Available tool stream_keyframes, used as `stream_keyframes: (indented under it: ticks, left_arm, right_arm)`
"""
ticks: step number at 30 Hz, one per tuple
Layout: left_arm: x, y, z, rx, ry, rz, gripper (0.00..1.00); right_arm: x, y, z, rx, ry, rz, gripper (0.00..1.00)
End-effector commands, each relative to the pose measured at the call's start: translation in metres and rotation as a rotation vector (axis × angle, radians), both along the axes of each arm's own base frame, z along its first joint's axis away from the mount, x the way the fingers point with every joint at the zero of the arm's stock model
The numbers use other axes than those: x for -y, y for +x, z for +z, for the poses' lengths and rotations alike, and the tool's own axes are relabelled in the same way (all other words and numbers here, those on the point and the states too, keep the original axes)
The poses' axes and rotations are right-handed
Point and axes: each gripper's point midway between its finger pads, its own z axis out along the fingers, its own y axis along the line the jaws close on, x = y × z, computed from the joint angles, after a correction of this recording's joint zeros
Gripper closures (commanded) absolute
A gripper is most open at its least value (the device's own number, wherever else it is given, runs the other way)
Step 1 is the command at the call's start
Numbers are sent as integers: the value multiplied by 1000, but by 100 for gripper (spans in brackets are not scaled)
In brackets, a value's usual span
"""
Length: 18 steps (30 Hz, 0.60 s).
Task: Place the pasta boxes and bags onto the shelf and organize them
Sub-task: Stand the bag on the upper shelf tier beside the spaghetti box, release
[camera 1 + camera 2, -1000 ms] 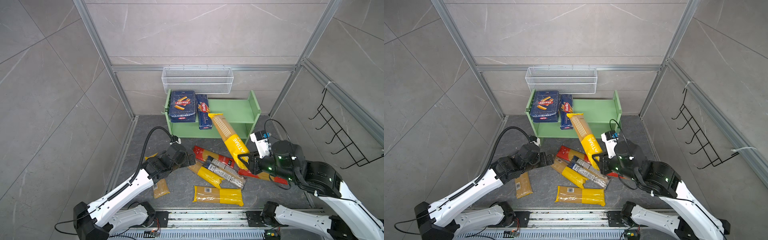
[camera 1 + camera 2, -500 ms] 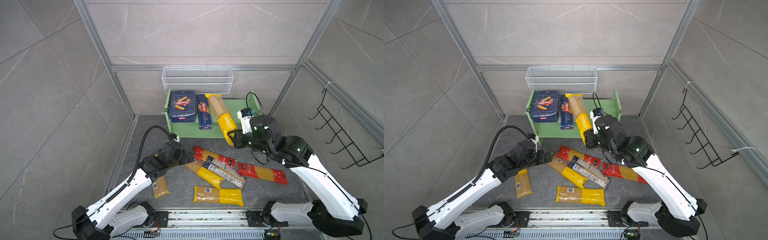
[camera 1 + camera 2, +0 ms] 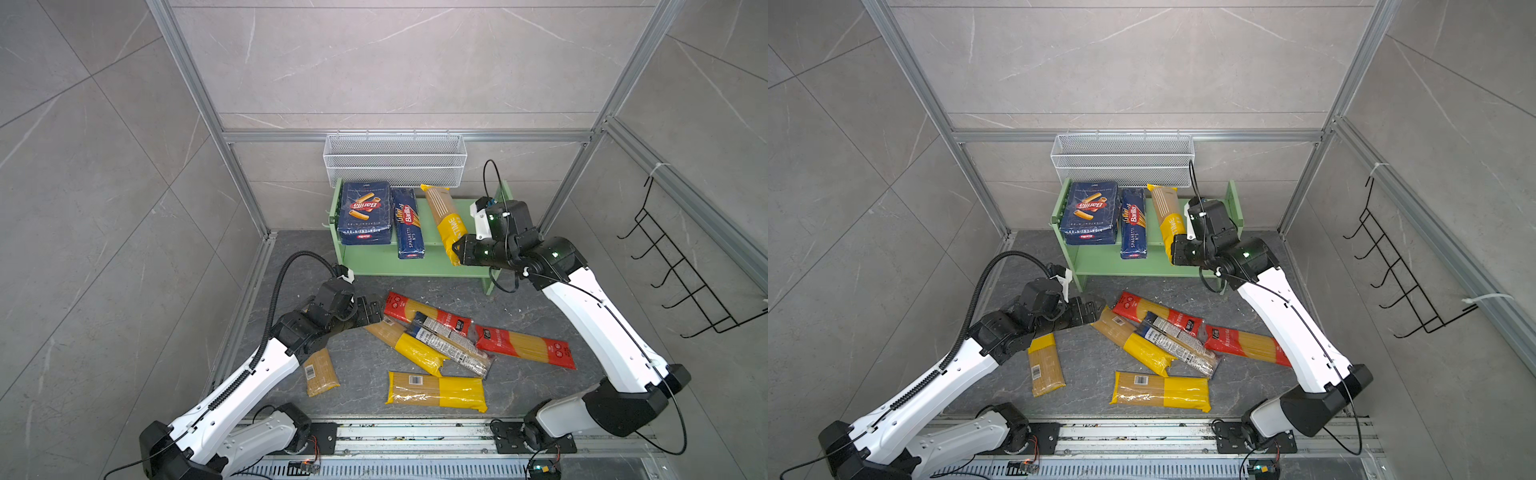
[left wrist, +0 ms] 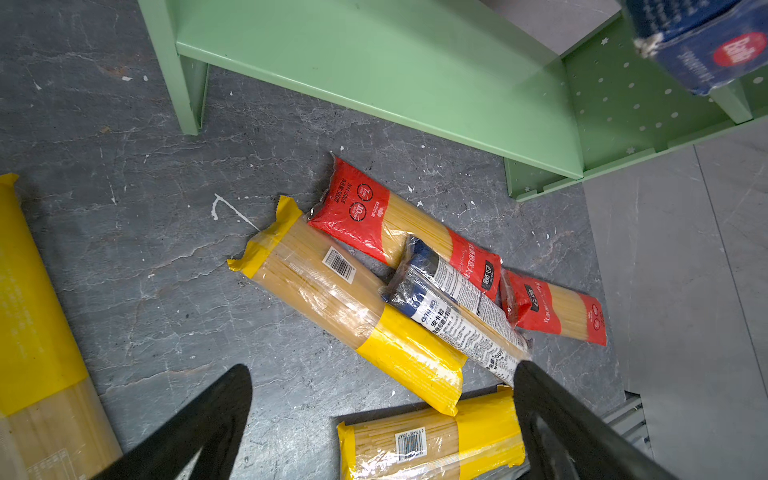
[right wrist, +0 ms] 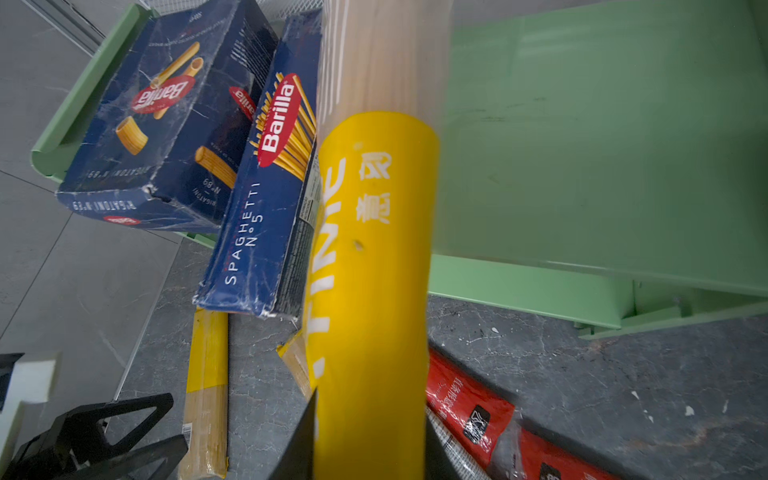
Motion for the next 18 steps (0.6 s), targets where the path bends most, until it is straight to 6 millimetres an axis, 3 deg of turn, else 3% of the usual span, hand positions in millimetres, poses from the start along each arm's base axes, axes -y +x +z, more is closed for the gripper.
stream_keyframes:
  ticks: [1, 9, 18]
  left_arm:
    - [4, 5, 6, 32, -12, -29, 0]
    - [3, 11, -2, 4, -13, -24, 0]
    - [-1, 13, -6, -6, -12, -15, 0]
  right_arm:
    - [-13, 23, 69, 228, 130, 24, 100]
    - [-11, 55, 37, 191, 88, -26, 100]
    - [-18, 73, 20, 163, 75, -40, 100]
